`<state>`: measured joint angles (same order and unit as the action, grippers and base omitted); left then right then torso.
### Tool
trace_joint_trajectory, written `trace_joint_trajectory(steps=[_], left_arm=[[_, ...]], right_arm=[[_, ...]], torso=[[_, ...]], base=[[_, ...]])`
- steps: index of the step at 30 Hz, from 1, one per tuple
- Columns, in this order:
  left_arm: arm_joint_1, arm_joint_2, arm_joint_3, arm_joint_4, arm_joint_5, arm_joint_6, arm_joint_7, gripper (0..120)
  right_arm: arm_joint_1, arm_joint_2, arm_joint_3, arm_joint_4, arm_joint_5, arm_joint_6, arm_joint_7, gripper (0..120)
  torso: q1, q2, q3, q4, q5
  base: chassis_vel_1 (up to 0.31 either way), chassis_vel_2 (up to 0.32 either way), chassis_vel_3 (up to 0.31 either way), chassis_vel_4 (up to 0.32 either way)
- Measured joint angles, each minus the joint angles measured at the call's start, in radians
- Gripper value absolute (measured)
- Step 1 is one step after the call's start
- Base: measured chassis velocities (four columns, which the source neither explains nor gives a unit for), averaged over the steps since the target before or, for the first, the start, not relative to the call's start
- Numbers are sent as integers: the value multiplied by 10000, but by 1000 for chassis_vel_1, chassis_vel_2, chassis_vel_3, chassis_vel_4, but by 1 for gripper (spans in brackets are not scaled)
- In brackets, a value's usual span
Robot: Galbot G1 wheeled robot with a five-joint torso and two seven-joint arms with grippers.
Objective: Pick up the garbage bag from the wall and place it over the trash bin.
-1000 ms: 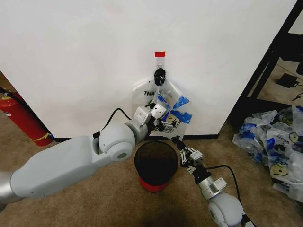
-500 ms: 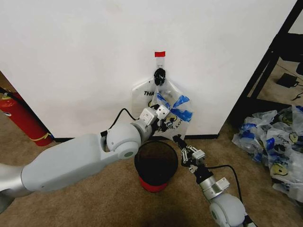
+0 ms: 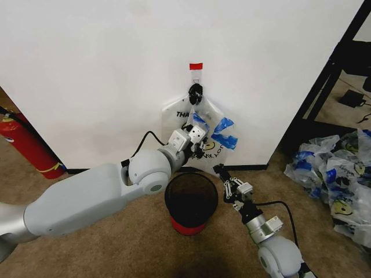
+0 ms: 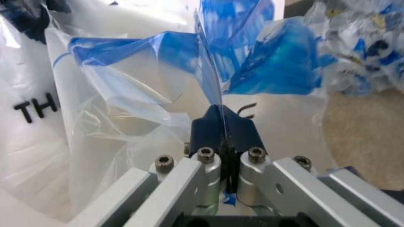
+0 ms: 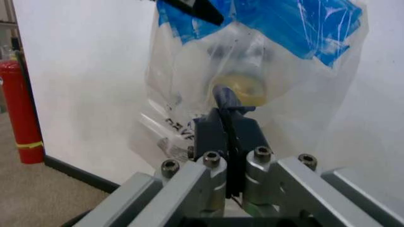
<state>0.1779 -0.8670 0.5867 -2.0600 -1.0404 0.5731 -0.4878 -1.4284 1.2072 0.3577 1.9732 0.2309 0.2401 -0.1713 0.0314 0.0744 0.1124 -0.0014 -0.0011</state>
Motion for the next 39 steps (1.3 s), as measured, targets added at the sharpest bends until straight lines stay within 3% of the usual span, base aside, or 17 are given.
trace_joint_trajectory(steps=[7,9,15,18,24,28,32,39], left_arm=[[418,-49,-248,-135,17,-520,-208,0],[446,-74,-290,-126,25,-543,-224,0],[603,-134,-427,-115,65,-584,-249,0],[710,-157,-450,-114,116,-589,-246,0],[940,-164,-446,-89,254,-613,-191,0],[795,-291,-297,91,265,-648,-87,0],[470,-600,11,291,265,-693,13,0],[386,-748,155,401,350,-729,92,0]], right_arm=[[-345,-500,354,414,24,-140,267,26],[-415,-589,409,481,34,-161,292,30],[-1161,-1256,836,1197,81,-84,332,56],[-1255,-1393,902,1494,119,-76,530,65],[-738,-2070,912,1827,257,-413,1229,85],[90,-2960,607,1395,458,-931,1754,98],[387,-3425,584,1127,504,-1035,1851,100],[1577,-3987,-122,487,521,-1174,1903,100]], torso=[[0,2,0,0,1],[0,2,0,0,-1],[0,2,-1,-2,1],[0,2,-1,-2,0],[0,2,0,1,0],[0,1,0,7,2],[0,2,0,-10,2],[0,1,1,6,-1]], base=[[0,0,0,0],[0,0,0,0],[0,0,0,0],[0,0,0,0],[0,0,0,0],[0,0,0,0],[0,0,0,0],[0,0,0,0]])
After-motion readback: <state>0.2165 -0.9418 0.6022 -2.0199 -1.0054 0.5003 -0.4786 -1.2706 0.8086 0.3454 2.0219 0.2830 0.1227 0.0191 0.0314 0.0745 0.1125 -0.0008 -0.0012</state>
